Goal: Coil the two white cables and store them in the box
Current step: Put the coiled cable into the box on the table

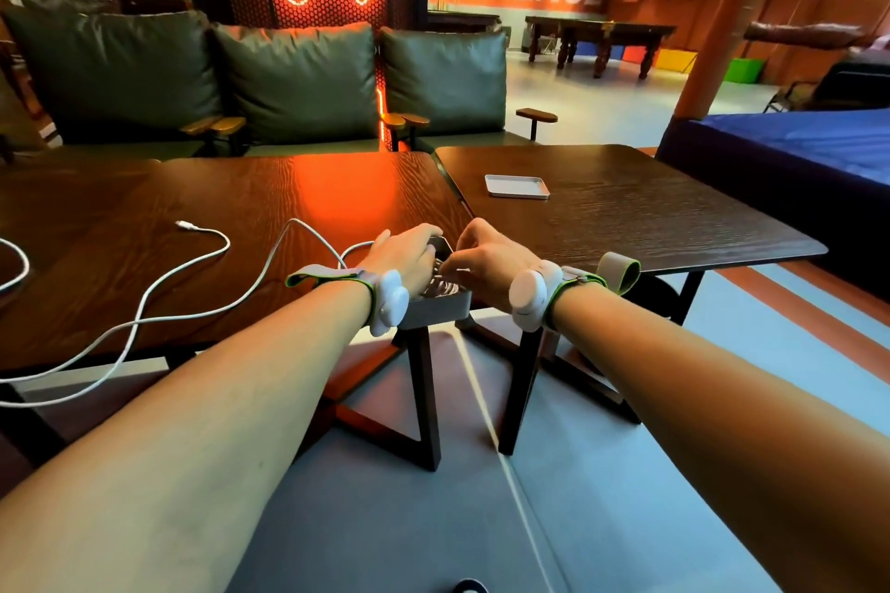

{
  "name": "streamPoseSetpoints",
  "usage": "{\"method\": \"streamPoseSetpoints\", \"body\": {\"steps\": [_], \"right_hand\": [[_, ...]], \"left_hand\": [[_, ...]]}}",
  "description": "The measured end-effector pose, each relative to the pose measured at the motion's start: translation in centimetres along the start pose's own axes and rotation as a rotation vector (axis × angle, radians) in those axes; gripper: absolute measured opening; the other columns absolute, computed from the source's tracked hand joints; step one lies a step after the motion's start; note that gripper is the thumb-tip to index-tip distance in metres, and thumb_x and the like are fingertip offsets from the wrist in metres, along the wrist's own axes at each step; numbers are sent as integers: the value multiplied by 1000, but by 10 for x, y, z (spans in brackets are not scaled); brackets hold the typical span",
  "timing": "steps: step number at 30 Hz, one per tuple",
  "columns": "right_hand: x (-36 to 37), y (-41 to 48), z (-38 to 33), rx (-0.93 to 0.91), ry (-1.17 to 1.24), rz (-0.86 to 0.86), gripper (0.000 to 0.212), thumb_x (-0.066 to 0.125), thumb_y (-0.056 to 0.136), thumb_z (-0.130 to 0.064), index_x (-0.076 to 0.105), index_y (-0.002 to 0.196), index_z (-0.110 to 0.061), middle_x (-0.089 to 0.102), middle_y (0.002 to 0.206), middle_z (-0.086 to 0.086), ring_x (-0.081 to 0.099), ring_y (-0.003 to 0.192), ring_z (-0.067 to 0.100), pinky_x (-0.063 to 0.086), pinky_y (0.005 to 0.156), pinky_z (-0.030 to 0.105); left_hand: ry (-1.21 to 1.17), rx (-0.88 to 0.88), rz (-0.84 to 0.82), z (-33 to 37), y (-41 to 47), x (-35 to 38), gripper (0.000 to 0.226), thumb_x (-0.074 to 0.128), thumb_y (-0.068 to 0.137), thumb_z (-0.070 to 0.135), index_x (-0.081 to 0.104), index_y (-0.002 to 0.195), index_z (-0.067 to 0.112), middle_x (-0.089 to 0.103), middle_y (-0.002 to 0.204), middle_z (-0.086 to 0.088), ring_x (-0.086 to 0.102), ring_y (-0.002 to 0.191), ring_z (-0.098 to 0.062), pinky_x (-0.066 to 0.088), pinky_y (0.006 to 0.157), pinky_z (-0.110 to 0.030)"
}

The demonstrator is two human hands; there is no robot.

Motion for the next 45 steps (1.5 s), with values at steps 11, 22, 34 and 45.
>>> {"method": "streamPoseSetpoints", "body": {"steps": [11, 22, 34, 45], "right_hand": [[4, 32, -17, -54, -284, -180, 27, 78, 69, -17, 73, 92, -30, 67, 90, -6, 64, 87, 21, 53, 71, 33], [2, -11, -13, -112, -294, 104, 31, 59, 90, -45, 72, 104, -21, 60, 108, 7, 52, 99, 30, 36, 73, 34], [18, 20, -26, 427, -150, -46, 21, 59, 83, -31, 61, 102, -24, 66, 108, 10, 63, 94, 37, 38, 66, 34], [60, 34, -73, 256, 109, -87, 40, 54, 81, -19, 45, 121, -14, 55, 126, 10, 48, 121, 32, 45, 95, 44]], "left_hand": [[-101, 14, 81, 0, -5, 1, 34, 39, 93, 14, 60, 119, 19, 64, 122, -3, 53, 121, -26, 4, 120, -49], [-522, -295, 458, 7, 16, 19, 45, 38, 98, 2, 44, 141, 9, 59, 139, -9, 49, 132, -32, 25, 117, -49], [45, -485, 165, -22, -38, 16, 44, 53, 90, 22, 46, 133, 11, 44, 146, -17, 35, 138, -39, 31, 110, -44], [242, -369, 204, -57, -71, -2, 24, 51, 98, 22, 64, 118, 22, 54, 131, -5, 43, 131, -29, 34, 98, -44]]}}
Point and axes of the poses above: each hand's wrist, its own y-axis towards the middle knuckle, its own x-axis out of the palm, z = x × y, the point moved 2 cm from there along y, towards the middle knuckle
